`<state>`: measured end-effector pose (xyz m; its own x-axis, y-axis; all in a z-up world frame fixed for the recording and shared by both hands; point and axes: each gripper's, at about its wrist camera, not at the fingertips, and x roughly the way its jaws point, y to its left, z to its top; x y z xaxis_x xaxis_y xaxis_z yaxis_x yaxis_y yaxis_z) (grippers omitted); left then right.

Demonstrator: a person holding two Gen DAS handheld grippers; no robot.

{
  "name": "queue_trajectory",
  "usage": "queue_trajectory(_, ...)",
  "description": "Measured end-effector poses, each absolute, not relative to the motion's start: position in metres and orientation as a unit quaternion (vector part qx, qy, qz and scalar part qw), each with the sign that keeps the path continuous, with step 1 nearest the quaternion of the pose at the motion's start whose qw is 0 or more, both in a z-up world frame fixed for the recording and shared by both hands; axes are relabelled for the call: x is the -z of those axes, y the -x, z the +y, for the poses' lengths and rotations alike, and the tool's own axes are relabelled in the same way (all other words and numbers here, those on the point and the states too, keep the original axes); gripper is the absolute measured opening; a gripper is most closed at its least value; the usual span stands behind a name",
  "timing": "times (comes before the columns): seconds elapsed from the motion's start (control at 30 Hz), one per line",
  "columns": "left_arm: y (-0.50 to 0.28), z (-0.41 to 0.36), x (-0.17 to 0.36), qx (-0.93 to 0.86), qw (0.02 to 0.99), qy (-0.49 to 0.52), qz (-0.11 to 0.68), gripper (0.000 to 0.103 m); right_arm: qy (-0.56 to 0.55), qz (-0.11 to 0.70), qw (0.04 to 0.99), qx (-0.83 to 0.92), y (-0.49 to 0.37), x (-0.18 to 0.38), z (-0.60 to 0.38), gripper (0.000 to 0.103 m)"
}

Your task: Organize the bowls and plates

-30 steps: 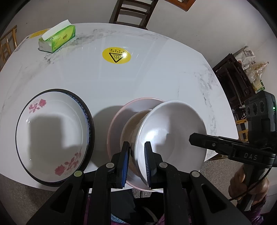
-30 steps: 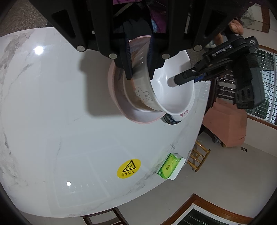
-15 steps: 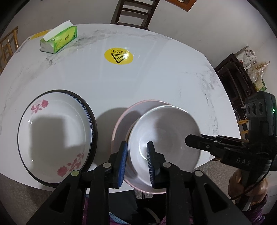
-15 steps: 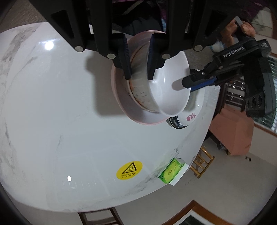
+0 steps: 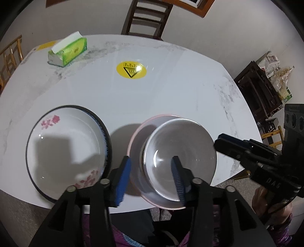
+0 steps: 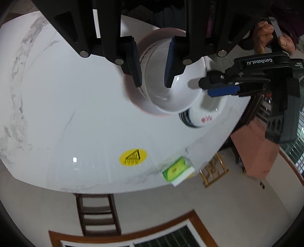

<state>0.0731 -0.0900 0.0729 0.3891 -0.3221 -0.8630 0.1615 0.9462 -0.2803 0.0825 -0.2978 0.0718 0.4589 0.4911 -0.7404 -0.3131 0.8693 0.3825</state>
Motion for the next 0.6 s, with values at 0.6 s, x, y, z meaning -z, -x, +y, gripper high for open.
queue_trajectory(0.6, -0.044, -0.051, -0.044, 0.160, 0.829, 0.095, 0.528, 0.044, -0.167, 0.457, 0.846, -0.215, -0.053, -0.037, -0.327, 0.025)
